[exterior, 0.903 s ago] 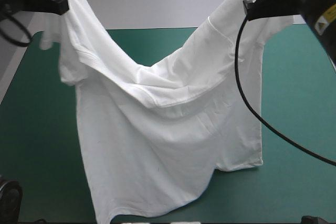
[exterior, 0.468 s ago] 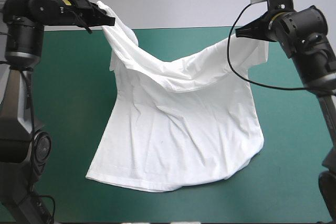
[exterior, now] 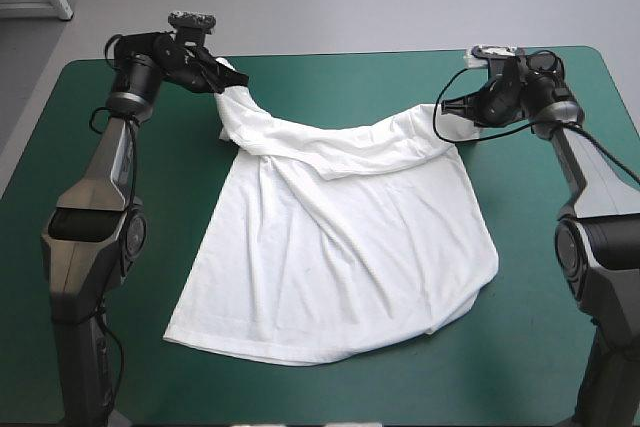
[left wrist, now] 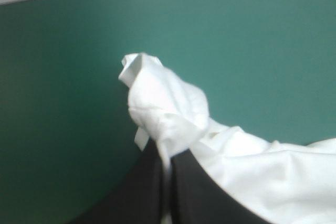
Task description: Fold the cloth
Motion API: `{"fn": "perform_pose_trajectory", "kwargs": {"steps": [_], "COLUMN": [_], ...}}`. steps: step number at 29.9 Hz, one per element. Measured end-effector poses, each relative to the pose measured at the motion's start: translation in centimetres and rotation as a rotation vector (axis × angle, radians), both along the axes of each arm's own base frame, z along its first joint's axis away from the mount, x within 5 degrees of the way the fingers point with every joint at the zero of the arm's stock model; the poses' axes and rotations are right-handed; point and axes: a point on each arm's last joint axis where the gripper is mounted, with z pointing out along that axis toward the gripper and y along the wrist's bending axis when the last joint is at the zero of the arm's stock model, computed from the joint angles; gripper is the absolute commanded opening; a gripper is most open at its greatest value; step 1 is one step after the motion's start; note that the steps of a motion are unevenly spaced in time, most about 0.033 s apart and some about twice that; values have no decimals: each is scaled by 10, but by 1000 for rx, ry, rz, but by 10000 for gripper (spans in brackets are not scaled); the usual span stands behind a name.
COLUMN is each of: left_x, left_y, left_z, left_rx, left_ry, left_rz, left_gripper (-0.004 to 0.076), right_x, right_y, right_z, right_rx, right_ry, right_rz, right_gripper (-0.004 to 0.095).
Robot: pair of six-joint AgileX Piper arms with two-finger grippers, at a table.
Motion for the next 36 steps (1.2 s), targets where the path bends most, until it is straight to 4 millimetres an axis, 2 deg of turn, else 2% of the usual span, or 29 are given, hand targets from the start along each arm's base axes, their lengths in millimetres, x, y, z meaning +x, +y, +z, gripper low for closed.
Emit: {"fn": "perform_pose_trajectory", "kwargs": {"steps": [6,11,13,14,18,20,21,24,29,33,36], "left_x": [15,20,19,19,16,13,11,7,2,-5,-16], "left_y": [-2,-2,-3,-3,-5,-5,-5,-5,-5,-4,-2], "left_z": [-45,-64,-67,-67,-68,-70,-70,-67,-51,-15,22], "left_rx": [3,12,10,9,15,18,22,19,9,14,11], "left_ry": [86,119,131,133,164,193,212,245,253,185,102], "left_rz": [7,1,-4,-10,-53,-68,-75,-74,-66,-73,-73], "left_gripper": [-9,17,89,151,497,618,638,630,545,528,528], "right_x": [10,14,15,15,20,22,23,24,19,11,0], "right_y": [2,3,3,4,4,4,4,4,4,4,3], "right_z": [-36,-51,-53,-52,-40,-30,-25,-12,-2,10,35], "right_rx": [20,37,38,38,40,42,43,44,41,46,49], "right_ry": [86,122,125,122,83,59,50,39,87,102,54], "right_rz": [-3,-6,-6,-5,-2,-1,0,2,6,8,10], "right_gripper": [-19,3,78,143,452,569,588,576,575,575,566]}}
